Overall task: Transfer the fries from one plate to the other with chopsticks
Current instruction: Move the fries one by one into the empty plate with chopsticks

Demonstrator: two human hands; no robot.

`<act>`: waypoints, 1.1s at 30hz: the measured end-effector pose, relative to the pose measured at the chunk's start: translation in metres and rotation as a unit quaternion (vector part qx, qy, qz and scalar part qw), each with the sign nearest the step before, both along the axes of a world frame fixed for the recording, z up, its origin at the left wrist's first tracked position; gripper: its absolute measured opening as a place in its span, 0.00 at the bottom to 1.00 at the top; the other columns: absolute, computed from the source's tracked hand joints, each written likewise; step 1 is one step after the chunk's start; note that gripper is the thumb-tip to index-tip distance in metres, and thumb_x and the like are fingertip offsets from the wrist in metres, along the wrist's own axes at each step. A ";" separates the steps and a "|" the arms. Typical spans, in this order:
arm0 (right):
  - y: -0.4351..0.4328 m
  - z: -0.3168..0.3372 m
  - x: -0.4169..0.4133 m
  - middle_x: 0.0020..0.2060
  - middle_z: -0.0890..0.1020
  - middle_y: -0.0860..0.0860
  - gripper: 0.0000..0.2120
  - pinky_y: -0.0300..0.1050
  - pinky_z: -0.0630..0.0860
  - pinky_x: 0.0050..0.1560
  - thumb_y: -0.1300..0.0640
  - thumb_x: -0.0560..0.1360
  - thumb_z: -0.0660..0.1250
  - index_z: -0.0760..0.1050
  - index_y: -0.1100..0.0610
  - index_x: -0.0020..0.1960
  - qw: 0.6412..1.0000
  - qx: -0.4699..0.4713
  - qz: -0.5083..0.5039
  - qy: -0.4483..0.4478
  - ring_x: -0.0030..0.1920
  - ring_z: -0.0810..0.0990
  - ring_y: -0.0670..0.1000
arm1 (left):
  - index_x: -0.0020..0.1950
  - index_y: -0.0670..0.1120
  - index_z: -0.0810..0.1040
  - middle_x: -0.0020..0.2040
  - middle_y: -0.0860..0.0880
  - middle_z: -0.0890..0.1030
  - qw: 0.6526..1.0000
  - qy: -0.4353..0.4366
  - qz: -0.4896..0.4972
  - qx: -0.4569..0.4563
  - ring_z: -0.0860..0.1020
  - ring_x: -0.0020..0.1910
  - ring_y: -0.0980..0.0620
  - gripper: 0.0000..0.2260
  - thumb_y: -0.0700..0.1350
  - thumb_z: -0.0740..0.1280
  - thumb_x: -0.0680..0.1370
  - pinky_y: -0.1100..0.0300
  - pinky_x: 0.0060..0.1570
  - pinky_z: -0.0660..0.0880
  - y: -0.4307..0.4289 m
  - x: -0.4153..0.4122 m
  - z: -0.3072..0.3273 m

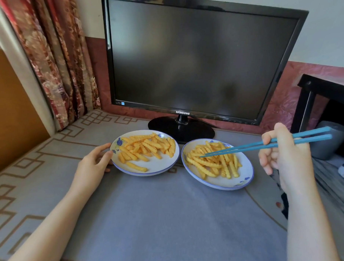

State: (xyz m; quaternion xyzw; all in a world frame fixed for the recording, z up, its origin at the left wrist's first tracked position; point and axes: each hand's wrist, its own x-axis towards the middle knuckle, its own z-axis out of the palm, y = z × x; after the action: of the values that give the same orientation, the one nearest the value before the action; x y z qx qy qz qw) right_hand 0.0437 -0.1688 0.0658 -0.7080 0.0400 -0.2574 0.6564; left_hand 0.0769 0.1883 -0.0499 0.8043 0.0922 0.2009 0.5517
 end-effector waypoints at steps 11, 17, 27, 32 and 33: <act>0.026 0.006 -0.011 0.16 0.69 0.54 0.19 0.31 0.56 0.18 0.53 0.81 0.54 0.69 0.58 0.33 0.996 0.043 0.067 -0.041 0.15 0.60 0.50 | 0.65 0.46 0.75 0.43 0.56 0.80 1.000 -0.005 0.002 0.000 0.78 0.42 0.60 0.14 0.43 0.60 0.81 0.76 0.31 0.73 -0.001 -0.001 0.001; 0.076 -0.014 -0.011 0.19 0.72 0.60 0.21 0.33 0.60 0.18 0.54 0.82 0.54 0.70 0.59 0.33 0.982 -0.003 0.190 -0.005 0.16 0.64 0.52 | 0.65 0.46 0.75 0.44 0.52 0.82 1.000 -0.003 0.005 0.002 0.78 0.42 0.60 0.14 0.43 0.60 0.80 0.76 0.31 0.73 0.000 0.001 0.000; 0.100 -0.040 -0.003 0.21 0.74 0.59 0.21 0.35 0.63 0.20 0.52 0.82 0.53 0.72 0.60 0.35 0.964 -0.013 0.262 0.026 0.17 0.68 0.52 | 0.65 0.46 0.75 0.47 0.47 0.82 1.000 -0.010 0.013 0.002 0.77 0.37 0.57 0.13 0.42 0.60 0.81 0.78 0.30 0.70 -0.002 0.000 0.001; 0.099 -0.038 -0.003 0.18 0.72 0.57 0.23 0.36 0.62 0.18 0.52 0.82 0.55 0.70 0.59 0.31 0.979 0.030 0.198 0.036 0.15 0.66 0.52 | 0.64 0.46 0.75 0.48 0.46 0.81 1.000 -0.011 0.013 0.008 0.77 0.37 0.57 0.13 0.42 0.60 0.81 0.78 0.30 0.70 -0.002 -0.001 0.002; 0.098 -0.037 -0.003 0.17 0.71 0.57 0.23 0.37 0.62 0.18 0.52 0.82 0.55 0.70 0.59 0.31 0.980 0.035 0.190 0.036 0.15 0.66 0.51 | 0.64 0.46 0.75 0.48 0.47 0.81 1.000 -0.010 0.012 0.008 0.77 0.37 0.57 0.13 0.42 0.60 0.81 0.78 0.30 0.71 -0.002 0.000 0.001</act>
State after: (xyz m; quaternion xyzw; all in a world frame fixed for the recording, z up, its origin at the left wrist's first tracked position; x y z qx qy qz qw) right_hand 0.0409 -0.0710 0.0289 -0.6879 -0.0631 -0.1008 0.7160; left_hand 0.0770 0.1865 -0.0490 0.8055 0.0944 0.2162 0.5436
